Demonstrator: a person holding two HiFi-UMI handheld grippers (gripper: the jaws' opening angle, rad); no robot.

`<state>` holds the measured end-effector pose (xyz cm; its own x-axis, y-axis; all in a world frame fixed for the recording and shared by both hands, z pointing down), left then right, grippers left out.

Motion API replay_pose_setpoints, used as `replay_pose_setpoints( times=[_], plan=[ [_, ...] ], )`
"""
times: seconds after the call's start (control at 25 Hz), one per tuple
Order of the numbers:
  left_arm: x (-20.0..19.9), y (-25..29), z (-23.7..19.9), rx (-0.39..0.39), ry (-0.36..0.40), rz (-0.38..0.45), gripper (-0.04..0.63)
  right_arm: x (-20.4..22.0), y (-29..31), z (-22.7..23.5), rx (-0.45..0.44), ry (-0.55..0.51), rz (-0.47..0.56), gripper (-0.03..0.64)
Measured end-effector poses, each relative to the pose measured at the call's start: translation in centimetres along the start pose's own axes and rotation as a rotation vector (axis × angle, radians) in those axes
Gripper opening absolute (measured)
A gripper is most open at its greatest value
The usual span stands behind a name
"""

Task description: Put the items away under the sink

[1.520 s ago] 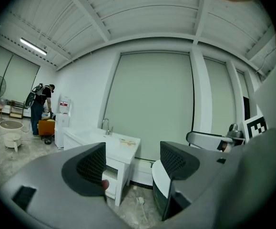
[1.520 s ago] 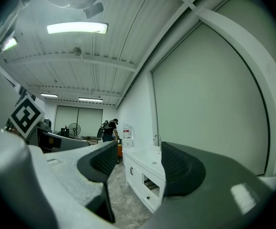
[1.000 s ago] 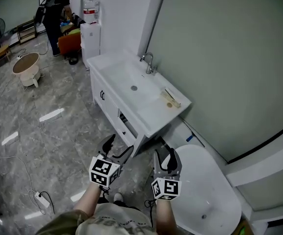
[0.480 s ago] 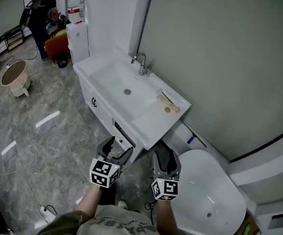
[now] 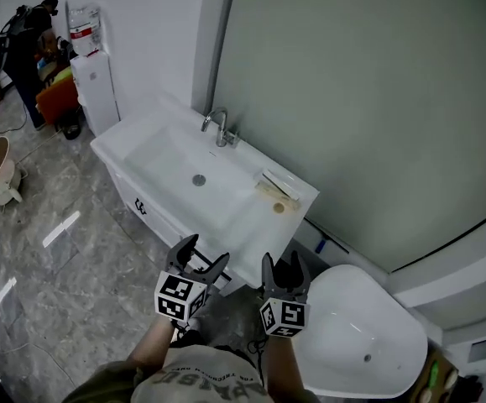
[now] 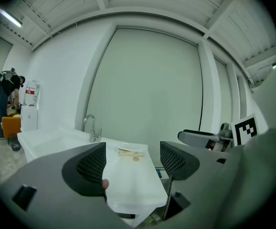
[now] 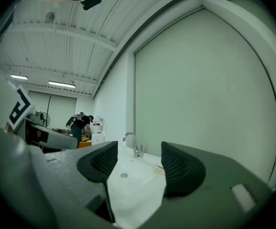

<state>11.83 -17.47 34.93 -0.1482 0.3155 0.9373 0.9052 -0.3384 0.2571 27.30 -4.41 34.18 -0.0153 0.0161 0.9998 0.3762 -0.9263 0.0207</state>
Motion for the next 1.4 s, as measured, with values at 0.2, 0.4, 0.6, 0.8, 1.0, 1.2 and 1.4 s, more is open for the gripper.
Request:
replay_pose_setpoints(
  times=[0.2, 0.4, 0.6, 0.8, 1.0, 1.2, 1.4],
  plan=[
    [-0.8, 3.5, -2.3, 0.044, -0.005, -0.022, 0.341, 0.2, 4.0, 1.4, 0.044, -0.033, -0.023, 0.275],
    [-0.5, 6.7, -3.5, 0.055, -0.023, -0.061, 0.341, 1.1, 7.4, 4.4, 0.058, -0.078, -0.071, 0.275],
    [0.2, 10.3, -4.5, 0.033, -0.042, -0.105, 0.341, 3.7, 12.1, 8.0, 0.018, -0.137, -0.164, 0.275],
    [0.7, 14.2, -5.1, 0.015, -0.066, -0.150, 0.341, 8.0, 17.6, 12.4, -0.047, -0.174, -0.354, 0.275],
    [1.7, 17.2, -5.2, -0.005, -0.073, -0.203, 0.341, 12.1, 22.2, 15.8, -0.106, -0.245, -0.483, 0.275],
    [2.7, 20.0, -5.3, -0.004, -0.066, -0.249, 0.341, 15.8, 25.8, 17.9, -0.175, -0.319, -0.601, 0.275],
    [3.4, 22.0, -5.1, 0.011, -0.049, -0.279, 0.341, 19.4, 28.5, 18.2, -0.266, -0.356, -0.718, 0.275]
  ],
)
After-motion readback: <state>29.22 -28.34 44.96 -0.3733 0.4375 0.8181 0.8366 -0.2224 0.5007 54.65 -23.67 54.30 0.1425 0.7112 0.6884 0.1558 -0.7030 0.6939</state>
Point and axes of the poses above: the fingertips, and each gripper's own axes: y forward along the fingers, z to its right, x out of its underside, the point moved 5 cm from there along -y, backward along the fingers, and after that the axes turned 3 degrees about -y, right-handed, at the moved point
